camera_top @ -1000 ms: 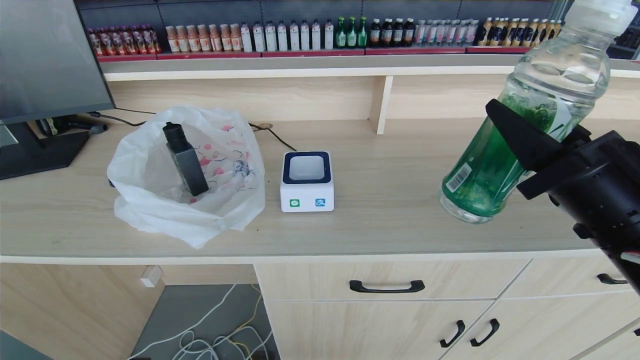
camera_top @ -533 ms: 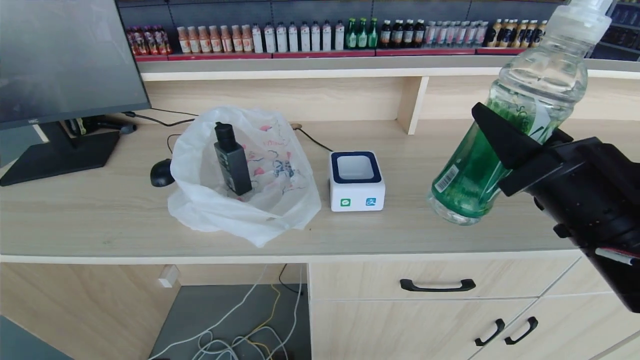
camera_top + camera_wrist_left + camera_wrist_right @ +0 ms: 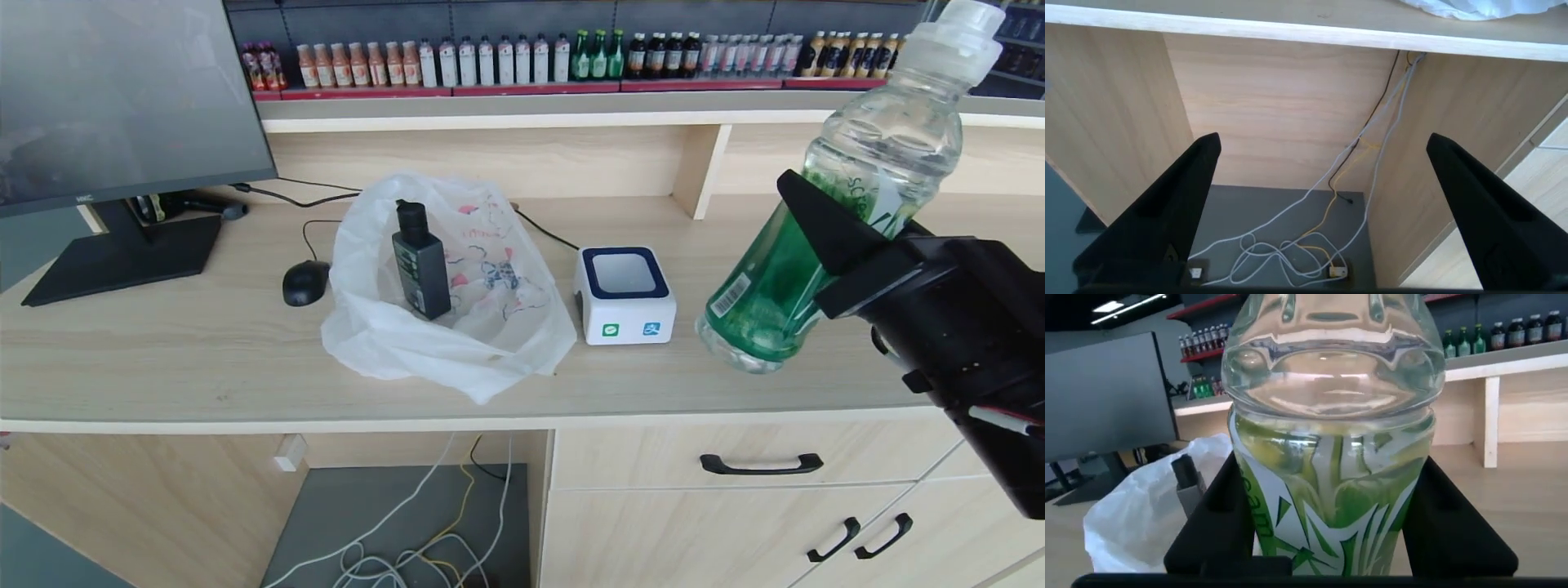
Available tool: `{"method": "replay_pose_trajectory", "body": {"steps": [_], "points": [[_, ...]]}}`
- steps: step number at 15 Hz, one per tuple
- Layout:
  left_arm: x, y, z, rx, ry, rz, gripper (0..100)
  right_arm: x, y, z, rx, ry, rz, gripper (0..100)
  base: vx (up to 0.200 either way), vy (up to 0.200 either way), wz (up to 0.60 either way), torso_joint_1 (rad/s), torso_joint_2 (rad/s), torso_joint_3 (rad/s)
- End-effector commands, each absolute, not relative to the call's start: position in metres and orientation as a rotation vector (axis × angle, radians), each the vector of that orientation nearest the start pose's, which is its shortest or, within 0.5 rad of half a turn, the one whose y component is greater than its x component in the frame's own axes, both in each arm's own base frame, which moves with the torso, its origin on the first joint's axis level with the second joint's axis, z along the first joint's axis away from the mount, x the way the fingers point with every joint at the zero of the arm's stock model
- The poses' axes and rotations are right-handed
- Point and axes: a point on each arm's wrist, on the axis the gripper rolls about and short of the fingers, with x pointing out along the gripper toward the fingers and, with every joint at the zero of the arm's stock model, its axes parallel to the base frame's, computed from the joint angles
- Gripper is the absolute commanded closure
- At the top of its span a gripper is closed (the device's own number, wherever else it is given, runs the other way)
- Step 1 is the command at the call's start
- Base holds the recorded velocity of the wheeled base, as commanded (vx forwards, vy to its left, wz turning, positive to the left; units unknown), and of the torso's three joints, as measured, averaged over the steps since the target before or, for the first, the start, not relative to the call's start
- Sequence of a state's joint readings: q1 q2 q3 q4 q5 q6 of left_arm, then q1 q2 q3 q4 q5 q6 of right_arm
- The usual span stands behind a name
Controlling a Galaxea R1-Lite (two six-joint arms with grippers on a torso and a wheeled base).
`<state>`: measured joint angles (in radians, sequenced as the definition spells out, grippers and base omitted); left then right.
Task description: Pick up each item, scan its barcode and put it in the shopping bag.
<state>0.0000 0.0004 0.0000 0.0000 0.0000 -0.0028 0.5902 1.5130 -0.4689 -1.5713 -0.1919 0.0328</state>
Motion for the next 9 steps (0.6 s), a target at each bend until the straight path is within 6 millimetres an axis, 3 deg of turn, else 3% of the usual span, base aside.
{"method": "replay_pose_trajectory", "body": {"steps": [1, 5, 9], "points": [[-0.023, 0.0, 0.075, -0.003, 0.0, 0.0, 0, 0.193, 0.119, 0.231, 0.212, -0.462, 0.391, 100, 0.0, 0.0, 0.0, 0.0, 0.0, 0.0], [-0.023, 0.0, 0.075, -0.003, 0.0, 0.0, 0, 0.21, 0.13, 0.223, 0.14, -0.44, 0.383, 100, 0.0, 0.0, 0.0, 0.0, 0.0, 0.0], [-0.023, 0.0, 0.075, -0.003, 0.0, -0.002, 0, 0.229, 0.135, 0.24, 0.001, -0.456, 0.324, 100, 0.0, 0.0, 0.0, 0.0, 0.0, 0.0]]}}
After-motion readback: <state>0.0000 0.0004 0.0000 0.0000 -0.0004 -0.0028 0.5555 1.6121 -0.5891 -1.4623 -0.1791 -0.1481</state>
